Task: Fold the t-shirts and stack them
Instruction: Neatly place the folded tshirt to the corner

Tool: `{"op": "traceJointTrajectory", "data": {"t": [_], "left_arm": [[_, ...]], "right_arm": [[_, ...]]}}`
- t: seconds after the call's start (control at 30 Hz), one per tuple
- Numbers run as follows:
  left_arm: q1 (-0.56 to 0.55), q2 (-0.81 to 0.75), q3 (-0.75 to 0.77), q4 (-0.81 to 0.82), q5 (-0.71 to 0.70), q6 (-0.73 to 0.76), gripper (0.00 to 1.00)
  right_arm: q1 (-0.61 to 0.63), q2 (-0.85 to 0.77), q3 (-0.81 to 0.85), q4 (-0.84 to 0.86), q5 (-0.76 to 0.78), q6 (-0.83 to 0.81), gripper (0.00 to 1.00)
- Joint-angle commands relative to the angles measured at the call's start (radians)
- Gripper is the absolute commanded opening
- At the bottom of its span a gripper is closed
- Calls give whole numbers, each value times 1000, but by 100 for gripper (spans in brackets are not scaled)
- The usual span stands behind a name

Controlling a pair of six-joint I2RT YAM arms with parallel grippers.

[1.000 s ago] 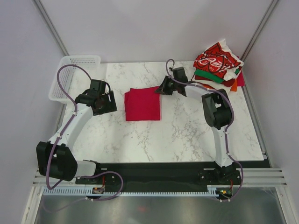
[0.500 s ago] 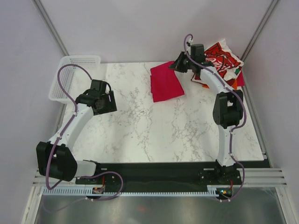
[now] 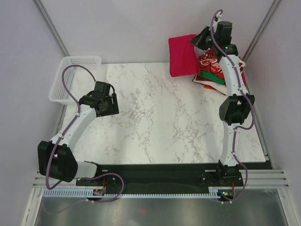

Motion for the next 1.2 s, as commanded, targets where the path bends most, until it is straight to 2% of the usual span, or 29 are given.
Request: {"op": "traceJointTrajectory", "data": {"t": [0.0,0.1,0.23,0.27,0.3,0.33,0.37,0.43,0.5,0.8,1.03,1.17], "left_arm": [[-13,11,-6,27,-33,38,74],[-23,14,-6,27,-34,39,74],[-26,11,-8,27,-38,41,74],[-28,9,-8,25,-39,41,74],[-28,11,-8,27,-38,41,74],[-29,9,-8,25,-38,41,74],[-29,9,-8,25,-38,41,74],[-31,11,-8,27,-36,41,74],[-34,12,-8,25,-36,42,74],[-48,11,-9,25,-41,44,74],[-54,5,-9,24,-44,45,74],[-56,3,-8,24,-44,45,74]], "right_arm": [[-126,-1,105,59,-46,65,0],[-284,21,46,163,-123,181,0],[-390,113,24,180,-116,229,0],[-407,127,12,177,-109,232,8],[-435,137,-34,177,-105,246,55],[-446,146,-53,177,-105,246,94],[-455,161,-68,167,-102,240,98],[-472,141,-163,147,-82,227,98],[-470,69,-249,150,1,203,98],[-469,-188,-322,111,162,122,98],[-453,-319,-381,111,54,103,98],[-437,-279,-415,206,-112,172,68]]}}
